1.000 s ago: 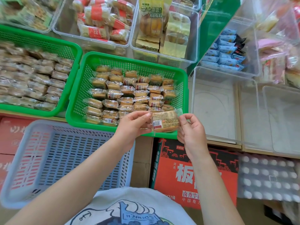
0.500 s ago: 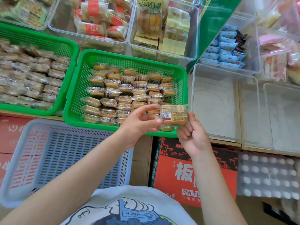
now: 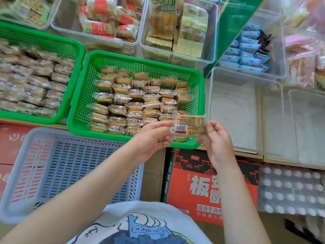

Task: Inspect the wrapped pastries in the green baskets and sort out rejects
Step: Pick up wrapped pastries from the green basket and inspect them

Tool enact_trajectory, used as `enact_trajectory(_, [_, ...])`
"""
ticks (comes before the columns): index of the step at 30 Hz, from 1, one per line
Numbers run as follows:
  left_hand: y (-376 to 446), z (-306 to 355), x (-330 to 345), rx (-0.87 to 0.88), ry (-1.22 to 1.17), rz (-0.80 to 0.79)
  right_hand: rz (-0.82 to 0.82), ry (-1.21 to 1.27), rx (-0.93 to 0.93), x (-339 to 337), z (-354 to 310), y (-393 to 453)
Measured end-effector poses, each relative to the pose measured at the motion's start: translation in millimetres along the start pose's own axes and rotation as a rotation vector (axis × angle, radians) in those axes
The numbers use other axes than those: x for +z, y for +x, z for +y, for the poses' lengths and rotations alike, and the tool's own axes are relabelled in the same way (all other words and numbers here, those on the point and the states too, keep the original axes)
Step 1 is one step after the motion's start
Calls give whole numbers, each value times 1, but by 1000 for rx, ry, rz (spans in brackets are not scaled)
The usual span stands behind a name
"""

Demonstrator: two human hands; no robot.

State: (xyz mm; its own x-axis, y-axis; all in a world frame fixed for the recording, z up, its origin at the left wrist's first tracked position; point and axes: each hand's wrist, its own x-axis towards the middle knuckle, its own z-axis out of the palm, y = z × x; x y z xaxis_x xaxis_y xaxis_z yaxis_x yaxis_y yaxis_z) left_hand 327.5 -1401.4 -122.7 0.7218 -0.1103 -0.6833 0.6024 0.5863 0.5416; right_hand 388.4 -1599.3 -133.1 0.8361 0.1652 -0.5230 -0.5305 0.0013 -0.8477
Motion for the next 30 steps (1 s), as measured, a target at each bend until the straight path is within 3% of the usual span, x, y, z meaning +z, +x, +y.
enact_trajectory(3, [0, 0, 1, 31, 145, -23, -191, 32, 95, -6, -3, -3])
enact_trajectory(5, [6, -1, 0, 42, 262, -10, -233, -50, 97, -10, -4, -6])
enact_trajectory(8, [25, -6, -7, 113, 652, 124, -16, -340, -16, -19, -8, -5])
enact_trajectory(11, [56, -10, -13, 362, 1237, 183, 206, -527, -175, -28, -22, 1])
enact_trajectory(13, [80, -9, -15, 527, 1625, 145, 210, -635, -255, -31, -30, 7])
enact_trajectory(16, [112, -7, -17, 530, 1956, 71, 125, -833, -380, -25, -31, 23])
enact_trajectory(20, [135, -5, -28, 438, 2119, 49, -3, -1113, -521, -12, -15, 47])
enact_trajectory(25, [144, 0, -40, 505, 2113, 118, -11, -1506, -681, 1, 14, 69])
enact_trajectory(30, [149, -4, -49, 550, 2071, 126, -72, -1667, -659, 17, 38, 87])
